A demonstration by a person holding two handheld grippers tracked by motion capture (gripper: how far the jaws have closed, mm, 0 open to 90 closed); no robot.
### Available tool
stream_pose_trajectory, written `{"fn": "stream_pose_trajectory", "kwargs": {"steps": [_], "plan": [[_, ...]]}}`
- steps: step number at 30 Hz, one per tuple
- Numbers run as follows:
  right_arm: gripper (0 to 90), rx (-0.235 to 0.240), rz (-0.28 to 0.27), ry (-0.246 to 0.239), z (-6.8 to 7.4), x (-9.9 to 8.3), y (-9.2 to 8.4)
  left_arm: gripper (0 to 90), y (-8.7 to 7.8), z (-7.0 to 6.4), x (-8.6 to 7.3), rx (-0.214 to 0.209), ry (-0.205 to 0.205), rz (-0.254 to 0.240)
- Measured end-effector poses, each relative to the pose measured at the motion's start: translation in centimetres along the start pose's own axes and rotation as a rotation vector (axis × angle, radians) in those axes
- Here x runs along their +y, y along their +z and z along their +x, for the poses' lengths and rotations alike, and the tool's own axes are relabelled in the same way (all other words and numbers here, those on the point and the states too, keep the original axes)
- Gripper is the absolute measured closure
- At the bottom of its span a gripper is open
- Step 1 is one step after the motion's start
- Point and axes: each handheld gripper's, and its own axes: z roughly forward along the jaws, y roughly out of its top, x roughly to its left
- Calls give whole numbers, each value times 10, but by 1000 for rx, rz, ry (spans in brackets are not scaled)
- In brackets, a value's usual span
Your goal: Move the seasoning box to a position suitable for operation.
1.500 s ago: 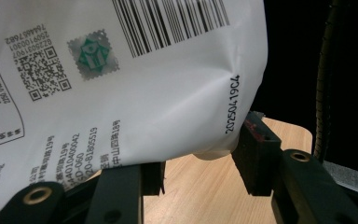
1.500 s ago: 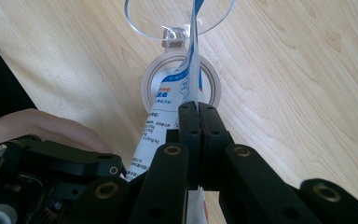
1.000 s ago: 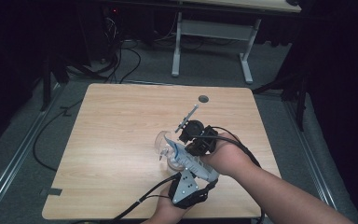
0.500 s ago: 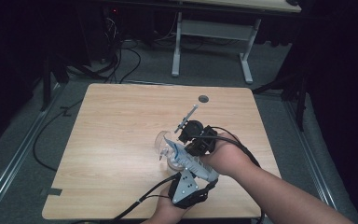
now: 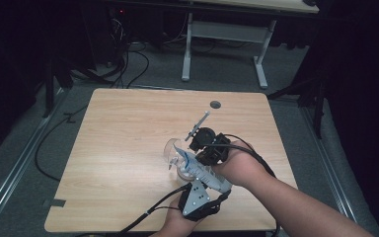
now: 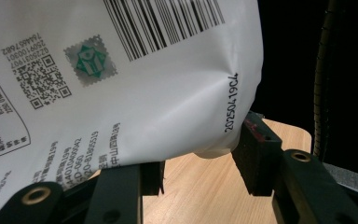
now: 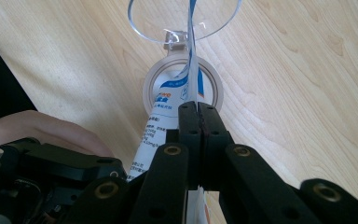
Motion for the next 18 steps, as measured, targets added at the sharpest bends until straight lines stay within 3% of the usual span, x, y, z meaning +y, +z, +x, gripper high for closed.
{"fn": "stream_pose_trajectory", "kwargs": {"steps": [18], "plan": [[900, 0, -1, 2, 0, 0, 0, 577, 0, 0, 0, -1, 0, 0]]}}
